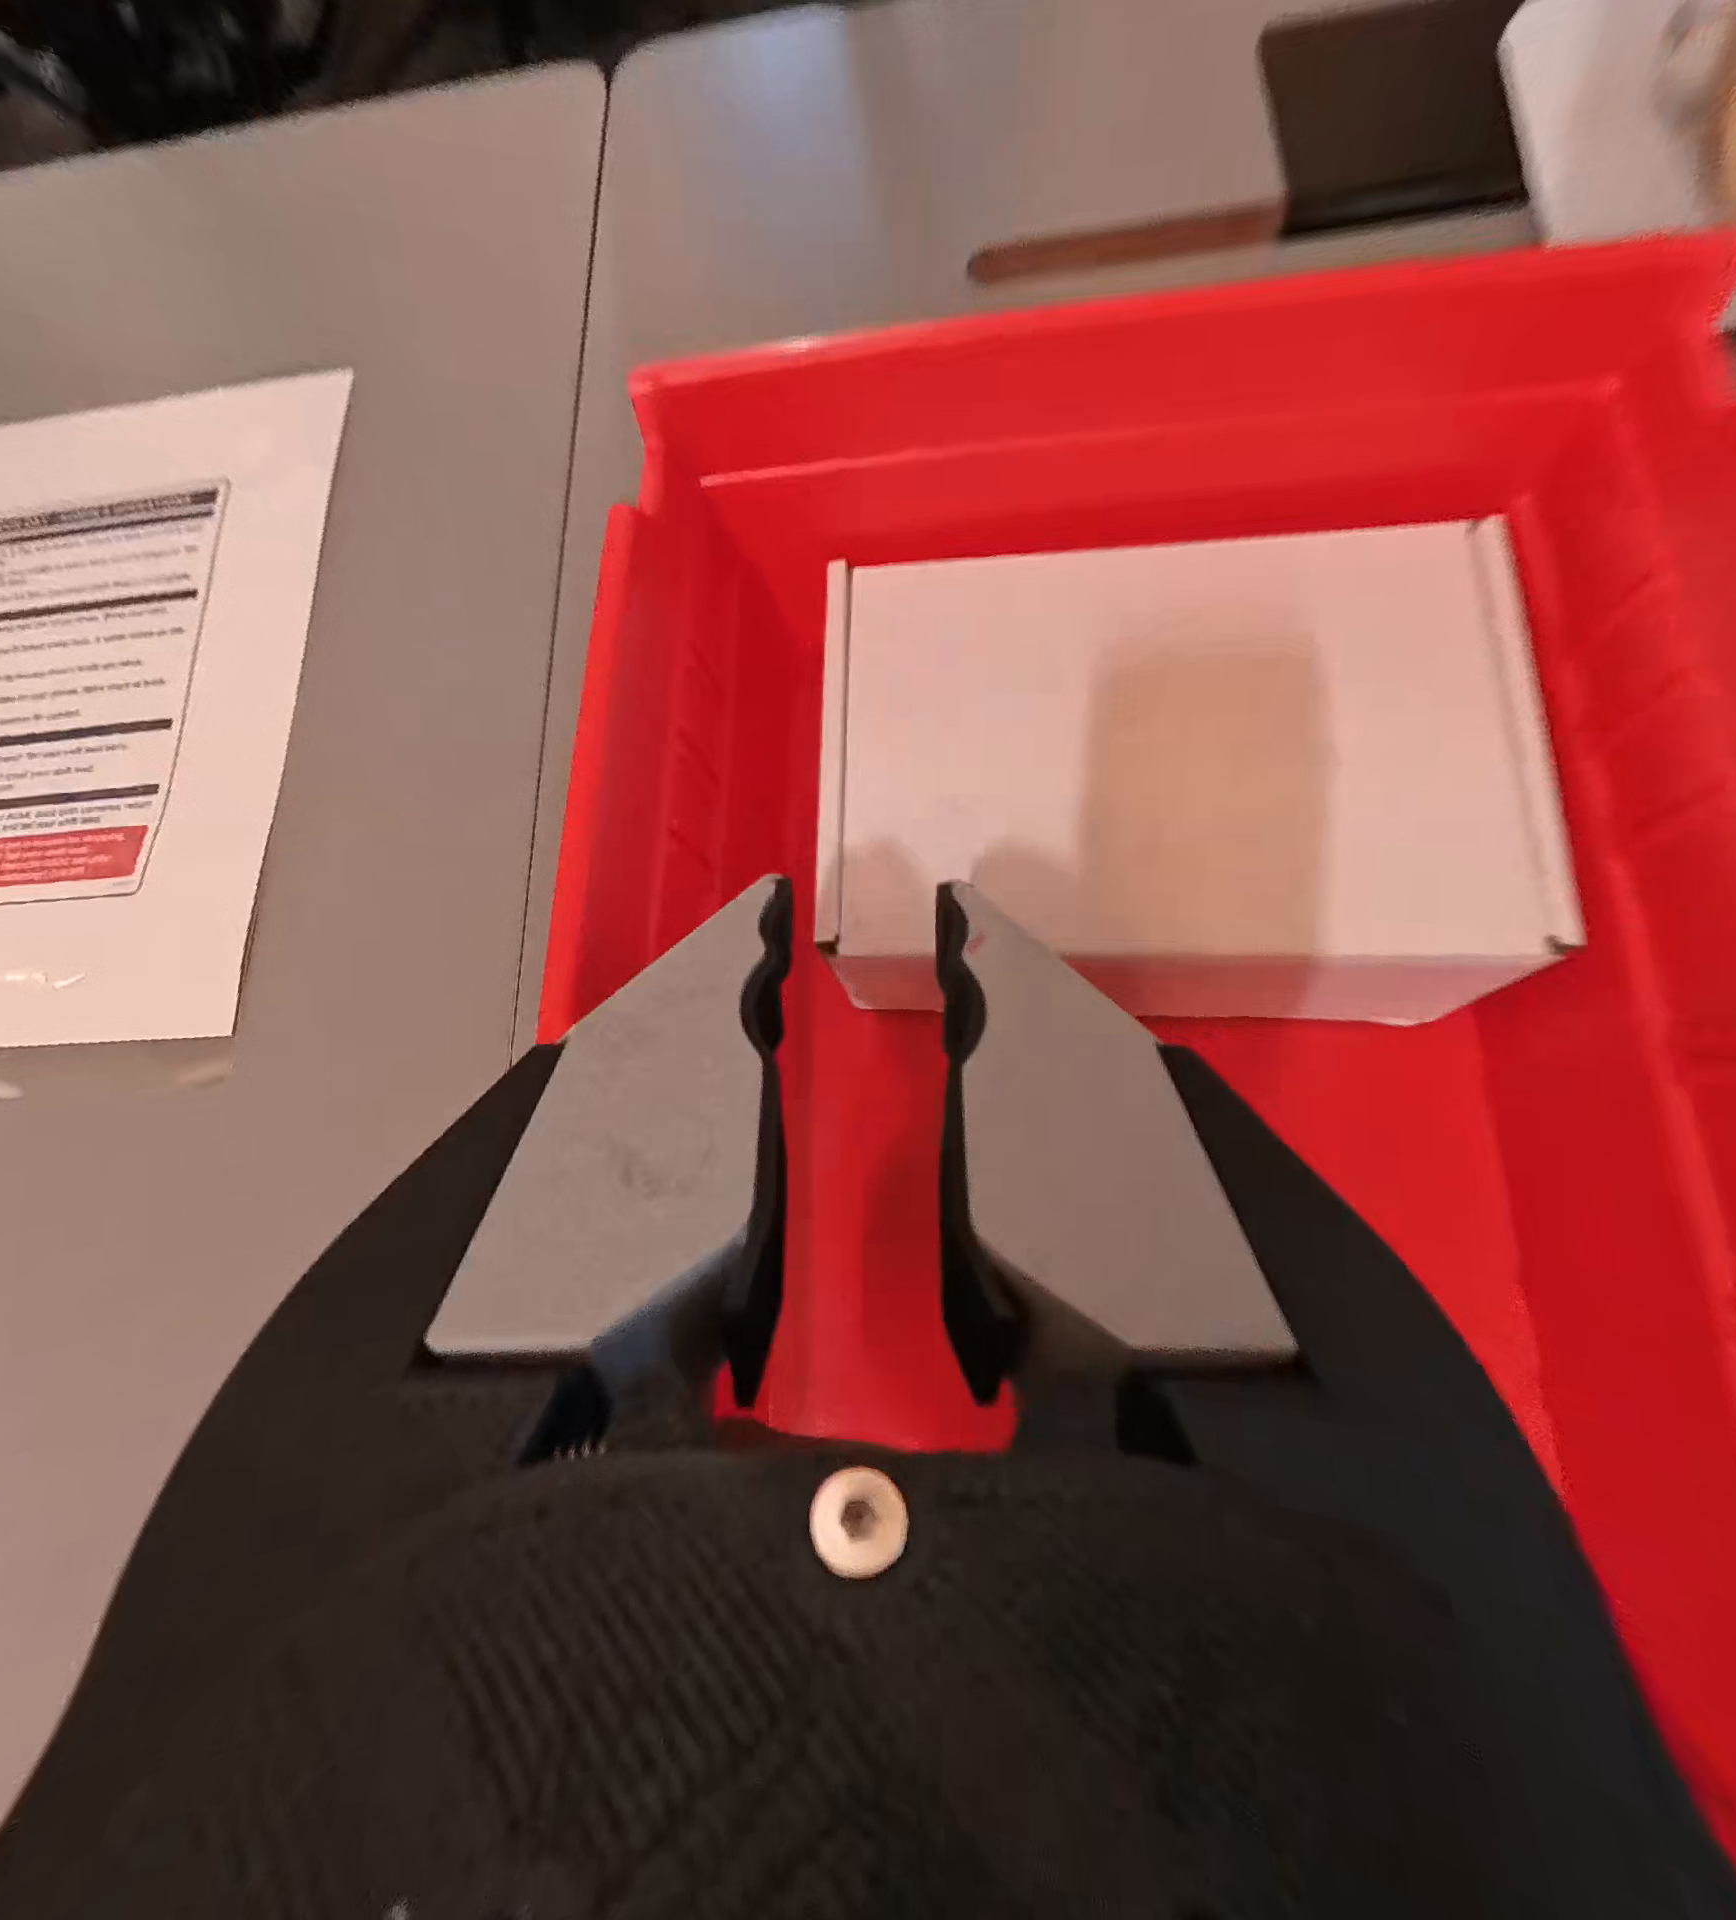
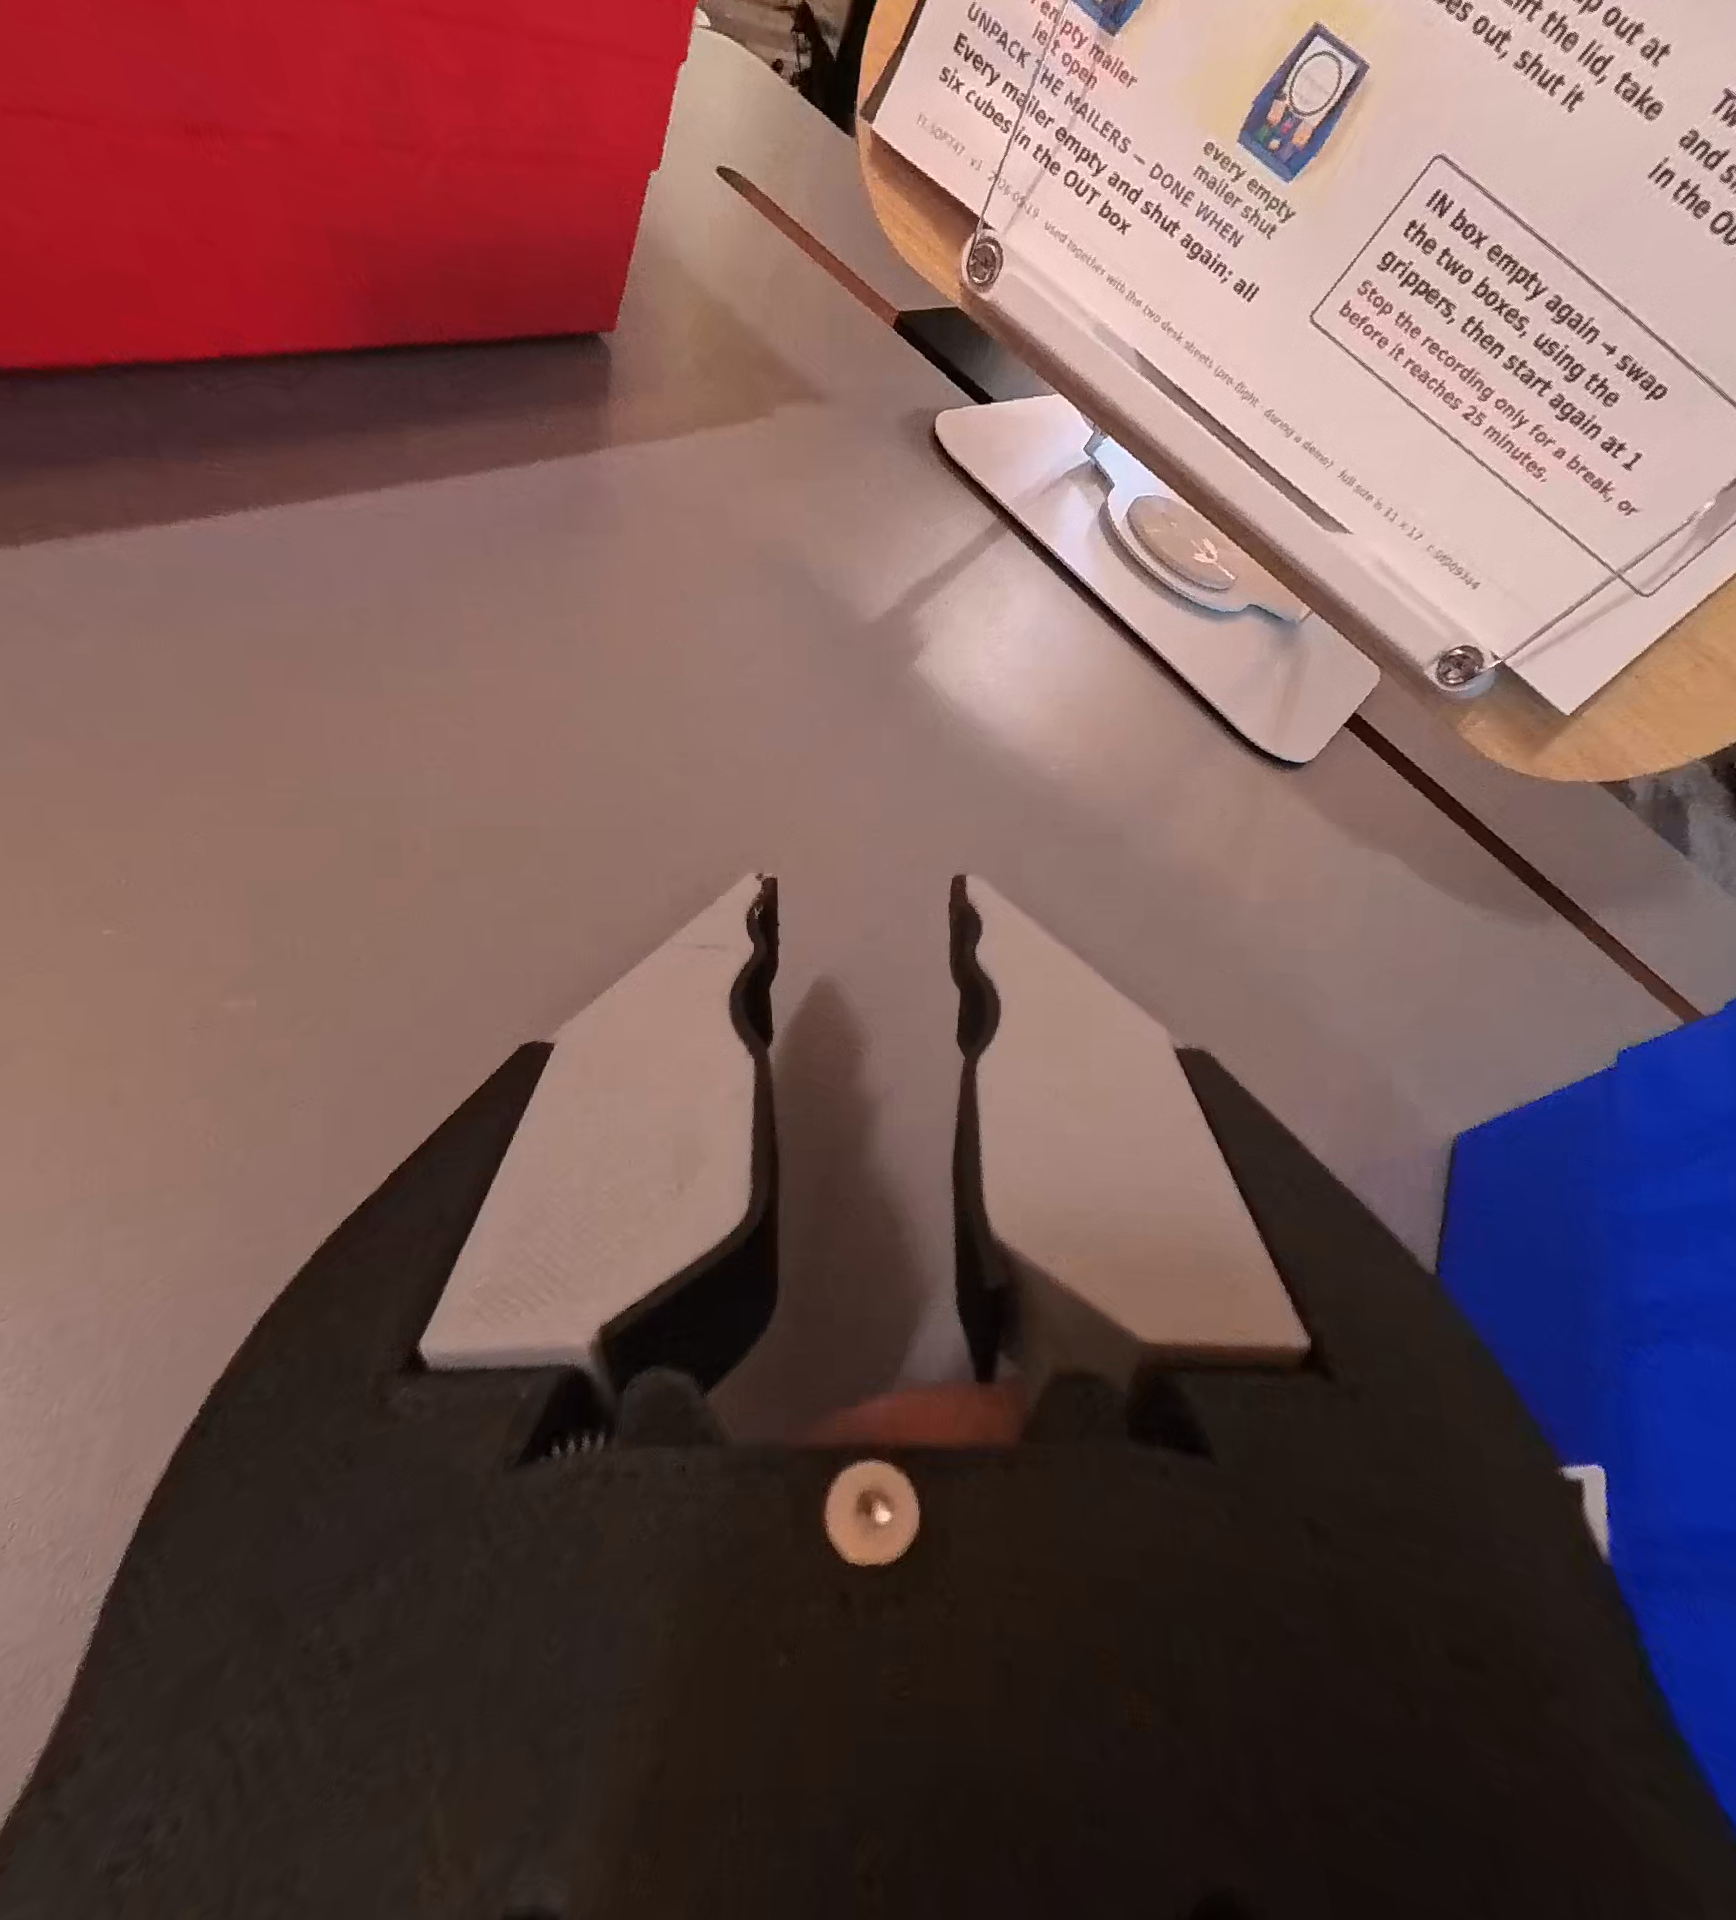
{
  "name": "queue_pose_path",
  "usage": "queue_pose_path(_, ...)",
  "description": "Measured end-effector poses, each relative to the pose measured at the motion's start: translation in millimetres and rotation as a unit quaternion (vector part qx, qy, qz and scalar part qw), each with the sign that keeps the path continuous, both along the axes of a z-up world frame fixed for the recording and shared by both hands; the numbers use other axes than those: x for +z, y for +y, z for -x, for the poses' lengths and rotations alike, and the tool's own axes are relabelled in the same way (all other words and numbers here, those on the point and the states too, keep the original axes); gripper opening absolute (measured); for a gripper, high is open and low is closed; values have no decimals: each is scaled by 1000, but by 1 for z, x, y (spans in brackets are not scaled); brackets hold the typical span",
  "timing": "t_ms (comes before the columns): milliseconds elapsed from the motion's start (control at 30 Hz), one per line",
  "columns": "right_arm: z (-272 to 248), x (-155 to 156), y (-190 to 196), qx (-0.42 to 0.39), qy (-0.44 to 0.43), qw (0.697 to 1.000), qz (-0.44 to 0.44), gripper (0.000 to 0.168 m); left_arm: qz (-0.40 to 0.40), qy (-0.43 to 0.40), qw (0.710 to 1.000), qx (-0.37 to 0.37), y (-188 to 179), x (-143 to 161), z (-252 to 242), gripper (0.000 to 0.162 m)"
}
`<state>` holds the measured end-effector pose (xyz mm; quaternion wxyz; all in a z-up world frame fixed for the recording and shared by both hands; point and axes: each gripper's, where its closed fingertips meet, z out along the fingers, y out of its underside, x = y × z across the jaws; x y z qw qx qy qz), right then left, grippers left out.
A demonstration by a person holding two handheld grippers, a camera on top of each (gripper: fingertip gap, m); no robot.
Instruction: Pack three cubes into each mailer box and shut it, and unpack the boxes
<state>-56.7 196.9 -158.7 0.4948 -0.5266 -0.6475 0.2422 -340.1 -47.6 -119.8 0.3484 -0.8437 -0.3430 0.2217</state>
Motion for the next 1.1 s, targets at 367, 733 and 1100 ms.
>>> queue_pose_path(367,-1,3,1,7,10,999,43,28,125,-24,992,7,-6,-31,29,0)
queue_pose_path(733,-3,3,-1,8,11,999,42,27,78,-81,994,-8,7,-27,25,5)
queue_pose_path(1100,-4,4,-3,12,13,999,43,27,46,-109,993,6,2,-29,22,0)
